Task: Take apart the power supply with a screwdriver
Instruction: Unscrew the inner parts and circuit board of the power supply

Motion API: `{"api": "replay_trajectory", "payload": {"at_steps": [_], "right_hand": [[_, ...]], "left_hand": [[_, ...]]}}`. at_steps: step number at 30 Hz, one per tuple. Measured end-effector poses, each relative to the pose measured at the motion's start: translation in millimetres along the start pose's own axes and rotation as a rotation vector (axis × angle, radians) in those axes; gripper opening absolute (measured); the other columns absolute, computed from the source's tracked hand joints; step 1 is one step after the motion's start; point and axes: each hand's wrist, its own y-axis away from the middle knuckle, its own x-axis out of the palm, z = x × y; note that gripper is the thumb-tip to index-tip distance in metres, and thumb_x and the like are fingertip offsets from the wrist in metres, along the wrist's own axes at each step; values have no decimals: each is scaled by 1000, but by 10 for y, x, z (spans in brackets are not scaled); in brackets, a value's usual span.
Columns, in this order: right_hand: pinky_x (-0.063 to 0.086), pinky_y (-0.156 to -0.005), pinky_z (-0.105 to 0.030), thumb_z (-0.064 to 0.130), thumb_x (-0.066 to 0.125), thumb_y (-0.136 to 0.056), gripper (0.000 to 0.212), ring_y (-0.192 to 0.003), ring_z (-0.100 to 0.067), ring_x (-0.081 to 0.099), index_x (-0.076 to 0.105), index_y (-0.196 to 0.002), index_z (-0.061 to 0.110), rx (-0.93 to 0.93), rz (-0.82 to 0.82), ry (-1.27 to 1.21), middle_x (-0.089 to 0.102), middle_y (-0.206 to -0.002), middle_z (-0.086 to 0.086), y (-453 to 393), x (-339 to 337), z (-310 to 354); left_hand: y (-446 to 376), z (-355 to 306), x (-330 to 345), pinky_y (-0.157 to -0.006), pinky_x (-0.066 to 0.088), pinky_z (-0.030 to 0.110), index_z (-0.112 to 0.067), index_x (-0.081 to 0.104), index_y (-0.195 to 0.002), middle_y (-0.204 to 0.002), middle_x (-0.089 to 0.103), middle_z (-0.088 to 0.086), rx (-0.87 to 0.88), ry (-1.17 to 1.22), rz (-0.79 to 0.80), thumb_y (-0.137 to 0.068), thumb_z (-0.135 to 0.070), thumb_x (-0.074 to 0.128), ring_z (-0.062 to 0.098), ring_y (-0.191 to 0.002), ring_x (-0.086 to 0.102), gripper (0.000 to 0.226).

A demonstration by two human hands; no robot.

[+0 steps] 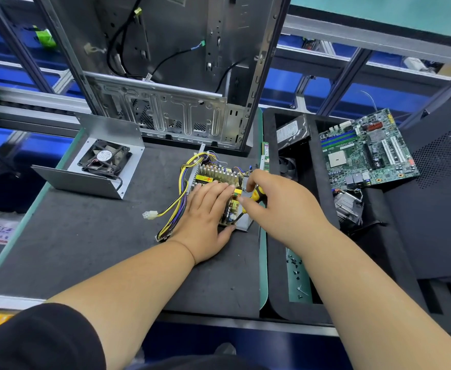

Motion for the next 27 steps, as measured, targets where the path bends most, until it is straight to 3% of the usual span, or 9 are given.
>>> {"api": "replay_trajectory", "payload": {"at_steps": [3, 7, 11, 14, 18, 22, 24, 27], "right_hand": [[43, -60, -33, 54, 52, -94, 25, -75, -18, 53, 53, -88, 30, 16, -1, 13, 59, -74, 5, -3, 1, -7], [34, -56, -32, 38, 58, -94, 10, -74, -16, 50, 55, -97, 28, 20, -15, -8, 51, -69, 10, 0, 18, 3], [48, -72, -35, 22, 61, -87, 21, -91, -18, 56, 55, -106, 27, 20, -9, -56, 58, -101, 8, 14, -2, 11], [48, -75, -36, 23, 61, -86, 23, -93, -21, 55, 56, -108, 25, -7, -4, -43, 56, -105, 4, 27, -1, 12], [45, -68, -37, 47, 53, -95, 25, -84, -21, 53, 55, -102, 23, -31, -42, 56, 58, -85, 5, 29, -4, 5], [32, -58, -35, 42, 54, -98, 20, -76, -20, 51, 56, -103, 24, -9, -43, 39, 44, -67, 10, 23, 18, 0], [34, -60, -34, 34, 58, -96, 15, -79, -19, 52, 56, -107, 24, -3, -52, 4, 48, -74, 10, 34, 21, 7], [47, -72, -36, 20, 60, -90, 23, -90, -17, 57, 55, -112, 24, 3, -44, -72, 57, -103, 6, 70, 7, 15]], "left_hand": [[-5, -3, -5, -122, -4, 32, -12, 39, -147, -144, 46, 5, 0, -8, -1, -76, -39, 72, 25, -138, 31, 83], [-2, -6, -15, -122, -2, 33, -12, 40, -147, -144, 46, 6, 5, -21, 1, -75, -39, 73, 25, -137, 31, 84], [2, -13, -20, -122, -3, 33, -11, 40, -147, -144, 47, 7, 2, -21, 1, -76, -39, 74, 25, -138, 30, 84], [3, -10, -16, -121, -3, 33, -11, 41, -147, -144, 47, 7, 2, -26, -2, -76, -39, 74, 25, -138, 29, 83], [5, -1, -6, -122, -2, 33, -12, 40, -148, -144, 46, 6, 5, -14, -4, -77, -39, 73, 25, -138, 30, 83], [14, 12, 11, -122, -2, 34, -12, 38, -148, -146, 44, 5, 10, -11, -5, -78, -42, 71, 24, -139, 30, 84], [23, 22, 18, -123, -3, 34, -14, 35, -150, -148, 41, 4, 8, -5, 4, -78, -46, 69, 24, -140, 29, 86], [30, 32, 27, -122, -5, 34, -15, 33, -151, -150, 38, 2, 9, -1, 13, -77, -52, 67, 23, -142, 27, 89]]}}
